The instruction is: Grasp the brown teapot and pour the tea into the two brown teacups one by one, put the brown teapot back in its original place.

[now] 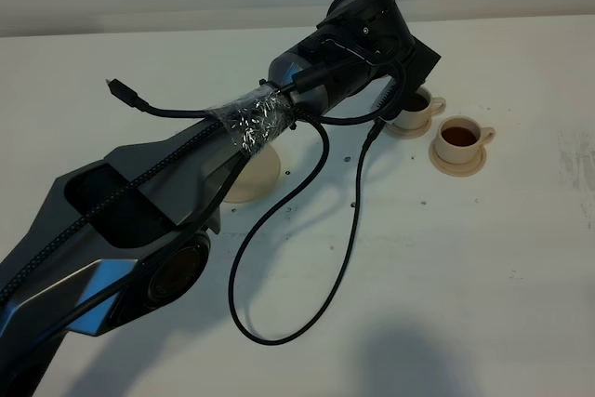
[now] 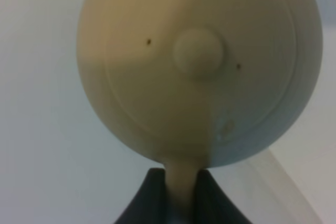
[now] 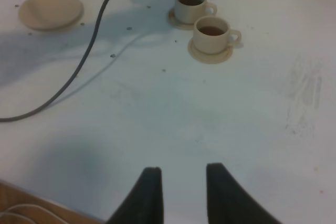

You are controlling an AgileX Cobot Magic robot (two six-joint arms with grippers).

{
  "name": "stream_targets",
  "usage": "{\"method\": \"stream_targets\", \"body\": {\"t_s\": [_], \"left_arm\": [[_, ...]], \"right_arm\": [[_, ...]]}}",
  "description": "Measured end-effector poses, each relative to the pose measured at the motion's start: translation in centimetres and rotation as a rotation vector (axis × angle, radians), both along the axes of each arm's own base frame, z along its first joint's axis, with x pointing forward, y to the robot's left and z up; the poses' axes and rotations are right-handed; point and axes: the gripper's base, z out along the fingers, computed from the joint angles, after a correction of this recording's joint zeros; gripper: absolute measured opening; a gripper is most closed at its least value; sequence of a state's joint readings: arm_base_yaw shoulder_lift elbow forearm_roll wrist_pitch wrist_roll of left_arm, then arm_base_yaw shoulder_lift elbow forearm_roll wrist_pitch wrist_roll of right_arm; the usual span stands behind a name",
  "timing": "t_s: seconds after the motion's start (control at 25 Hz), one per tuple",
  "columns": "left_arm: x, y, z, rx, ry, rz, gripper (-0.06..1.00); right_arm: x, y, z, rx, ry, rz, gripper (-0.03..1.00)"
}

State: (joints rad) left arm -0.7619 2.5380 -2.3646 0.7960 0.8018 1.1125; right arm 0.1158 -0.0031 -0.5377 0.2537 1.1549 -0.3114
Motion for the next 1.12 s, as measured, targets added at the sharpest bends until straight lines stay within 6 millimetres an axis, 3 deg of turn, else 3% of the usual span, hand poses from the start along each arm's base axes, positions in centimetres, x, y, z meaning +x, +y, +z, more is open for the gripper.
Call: {"method": "stream_targets", "body": {"t_s": [0.72,1.12], "left_arm": [[0.2,1.3,-0.6,-0.142,0.137,0.126,0.08],[-0.7,2.9,2.7,-0.311,0.236,0.301,0.08]], "right_arm": [[0.0,0.0,0.0,0.0,0.0,0.0,0.22],[0.0,0.0,0.0,0.001,0.0,0.001,0.22]]}}
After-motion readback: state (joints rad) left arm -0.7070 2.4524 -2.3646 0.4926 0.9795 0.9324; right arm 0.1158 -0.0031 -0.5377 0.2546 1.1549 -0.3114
